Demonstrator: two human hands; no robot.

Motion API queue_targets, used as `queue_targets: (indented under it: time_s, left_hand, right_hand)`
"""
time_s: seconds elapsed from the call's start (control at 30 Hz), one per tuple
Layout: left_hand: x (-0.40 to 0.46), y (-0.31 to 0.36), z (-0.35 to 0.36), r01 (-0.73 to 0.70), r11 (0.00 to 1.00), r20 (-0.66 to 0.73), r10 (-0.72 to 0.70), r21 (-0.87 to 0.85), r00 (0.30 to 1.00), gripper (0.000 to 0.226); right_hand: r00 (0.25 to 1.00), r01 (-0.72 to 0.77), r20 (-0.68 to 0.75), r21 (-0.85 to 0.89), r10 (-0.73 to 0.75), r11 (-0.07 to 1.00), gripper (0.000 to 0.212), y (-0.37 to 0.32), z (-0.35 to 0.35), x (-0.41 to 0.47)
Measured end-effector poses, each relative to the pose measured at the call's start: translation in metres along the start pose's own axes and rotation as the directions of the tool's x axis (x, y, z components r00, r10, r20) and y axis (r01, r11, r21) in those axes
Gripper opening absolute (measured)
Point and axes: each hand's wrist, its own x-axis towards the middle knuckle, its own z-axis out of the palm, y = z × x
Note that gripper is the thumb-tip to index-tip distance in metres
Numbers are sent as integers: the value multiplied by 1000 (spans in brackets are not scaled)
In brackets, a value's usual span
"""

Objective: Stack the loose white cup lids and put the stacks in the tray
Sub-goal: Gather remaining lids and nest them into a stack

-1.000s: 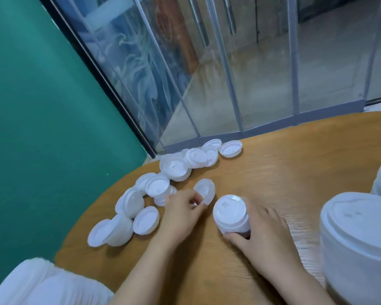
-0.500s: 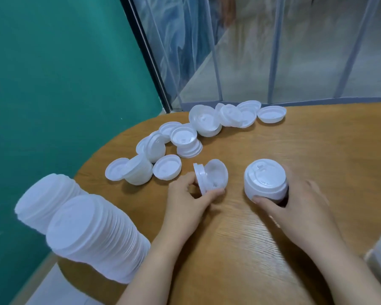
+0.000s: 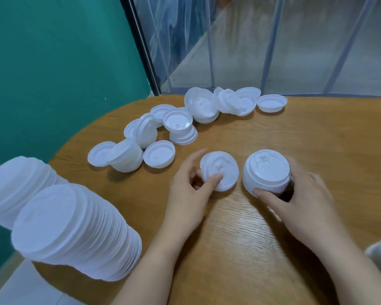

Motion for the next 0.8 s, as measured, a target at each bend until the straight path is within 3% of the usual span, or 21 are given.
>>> queue_targets:
  time_s: [0.17,0.27,0.33,0.57,0.7,0.8]
  left_hand:
    - [2,-10,0,-62,953,16,60,297,998,49]
    - [1,-10,-3,-57,855,116,-4,516,993,76]
    - [-2,-8,-4,-49,819,139,-37,572,990,89]
    - [1,-4,-1,-77,895,25,74,439,997,88]
    - [0,-3,2,-100,918,60,84,383,995,98]
    - [-3,2,6,-153,928,100,126,339,987,90]
  right_hand:
    - [1000,-10,-7,-2,10,1000,70,1,1,0]
    - [1000,1,1,12,-1,1000,71,1,1,1]
    - [1000,3,-3,12,-3,1000,70,1,2,1]
    - [999,31,-21,17,-30,999,66,5,3,0]
    - [999,35,-31,19,-35,999,70,8,3,1]
    - [995,94,26,33,-95,995,70,7,1,1]
